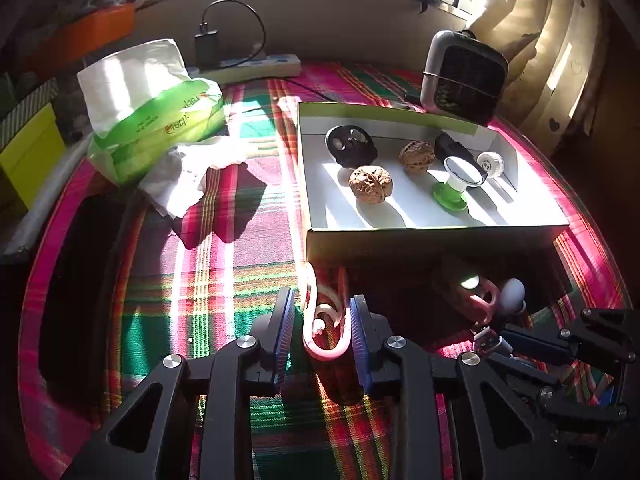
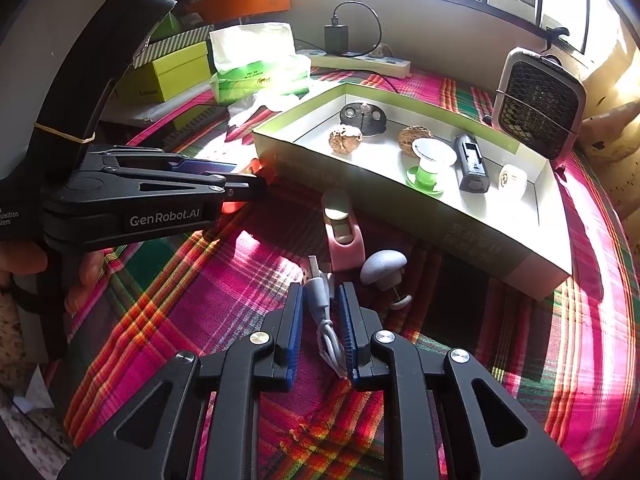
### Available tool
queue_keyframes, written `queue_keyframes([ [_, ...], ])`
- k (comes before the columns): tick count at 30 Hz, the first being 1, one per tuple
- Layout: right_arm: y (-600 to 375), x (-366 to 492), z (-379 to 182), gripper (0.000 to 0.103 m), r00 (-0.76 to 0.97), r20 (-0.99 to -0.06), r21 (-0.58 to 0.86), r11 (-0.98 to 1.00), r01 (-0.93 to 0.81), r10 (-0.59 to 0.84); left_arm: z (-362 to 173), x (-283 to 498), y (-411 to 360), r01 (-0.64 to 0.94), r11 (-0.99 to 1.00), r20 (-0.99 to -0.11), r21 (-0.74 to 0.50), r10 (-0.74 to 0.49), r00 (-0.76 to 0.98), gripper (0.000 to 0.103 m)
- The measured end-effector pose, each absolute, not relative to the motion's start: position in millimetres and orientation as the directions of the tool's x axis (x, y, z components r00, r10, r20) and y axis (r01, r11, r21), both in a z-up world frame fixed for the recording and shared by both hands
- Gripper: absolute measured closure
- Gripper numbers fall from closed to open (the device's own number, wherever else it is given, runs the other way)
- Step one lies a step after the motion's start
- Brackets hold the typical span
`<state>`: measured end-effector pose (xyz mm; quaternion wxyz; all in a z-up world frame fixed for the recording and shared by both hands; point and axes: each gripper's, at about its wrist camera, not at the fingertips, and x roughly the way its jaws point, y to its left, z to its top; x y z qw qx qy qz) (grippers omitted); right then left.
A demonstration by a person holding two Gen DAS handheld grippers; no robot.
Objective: Organize objects
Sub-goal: 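Close left tool on pink hook while right tool closes on white cable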
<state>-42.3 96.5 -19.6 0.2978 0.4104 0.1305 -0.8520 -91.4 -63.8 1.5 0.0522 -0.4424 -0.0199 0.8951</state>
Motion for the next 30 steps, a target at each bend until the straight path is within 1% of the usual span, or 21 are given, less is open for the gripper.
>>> queue_keyframes([
  [4, 95.7, -41.8, -19.6, 0.086, -0.488, -0.777, 0.018, -0.789, 0.615, -0.398, 1.5, -91.3, -64.0, -0.074, -0.994, -0.790, -0.081, 0.109, -0.603, 0.082],
  [30, 95.4, -42.6, -18.6, 0.087, -0.486, -0.777, 0.023, -0.790, 0.612, -0.400, 1.2, -91.3, -65.3, -0.076, -0.994, -0.790, -0.084, 0.113, -0.603, 0.082],
])
